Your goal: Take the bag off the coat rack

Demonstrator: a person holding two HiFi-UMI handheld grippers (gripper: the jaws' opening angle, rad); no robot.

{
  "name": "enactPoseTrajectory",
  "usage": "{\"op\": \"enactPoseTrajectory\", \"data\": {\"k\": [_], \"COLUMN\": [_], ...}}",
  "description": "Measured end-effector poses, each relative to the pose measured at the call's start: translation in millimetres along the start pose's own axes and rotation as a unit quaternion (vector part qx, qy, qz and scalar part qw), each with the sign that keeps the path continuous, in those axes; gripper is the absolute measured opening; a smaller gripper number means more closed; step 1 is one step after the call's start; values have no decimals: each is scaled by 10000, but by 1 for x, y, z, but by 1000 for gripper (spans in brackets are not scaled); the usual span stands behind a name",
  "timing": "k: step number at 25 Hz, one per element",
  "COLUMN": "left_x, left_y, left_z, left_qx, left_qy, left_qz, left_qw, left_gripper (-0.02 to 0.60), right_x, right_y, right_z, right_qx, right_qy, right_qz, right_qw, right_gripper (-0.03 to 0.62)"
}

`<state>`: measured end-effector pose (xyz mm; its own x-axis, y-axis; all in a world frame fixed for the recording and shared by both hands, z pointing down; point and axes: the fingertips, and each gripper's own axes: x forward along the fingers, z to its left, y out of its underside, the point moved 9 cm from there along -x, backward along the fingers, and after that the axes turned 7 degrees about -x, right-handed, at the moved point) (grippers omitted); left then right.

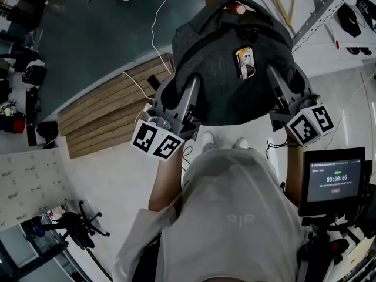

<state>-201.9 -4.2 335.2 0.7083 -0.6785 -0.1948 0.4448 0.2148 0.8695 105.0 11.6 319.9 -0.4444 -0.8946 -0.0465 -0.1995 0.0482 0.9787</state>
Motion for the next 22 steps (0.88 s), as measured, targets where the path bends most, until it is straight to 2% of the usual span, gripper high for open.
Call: {"op": "enactPoseTrajectory", "data": {"k": [12,17,22], "left_x": [36,64,104], "left_y": [-10,-5,10], "left_z": [-5,-4,-8], "left_qx": [-133,-241,-392], "left_qy": [508,874,1345], "left_qz": [269,490,786], "left_qw": [9983,9947,9870], "left_gripper": [121,121,120], "right_x": [-12,-26,-49], "right_y": [-19,-23,-24], "right_z": [-15,-28,-45], "right_qx": [6,-8,-12], "right_qy": [357,758,1347], "right_qz": [-145,-210,-278], "right_qw": [9993,9969,9905], "right_gripper": [206,206,206]}}
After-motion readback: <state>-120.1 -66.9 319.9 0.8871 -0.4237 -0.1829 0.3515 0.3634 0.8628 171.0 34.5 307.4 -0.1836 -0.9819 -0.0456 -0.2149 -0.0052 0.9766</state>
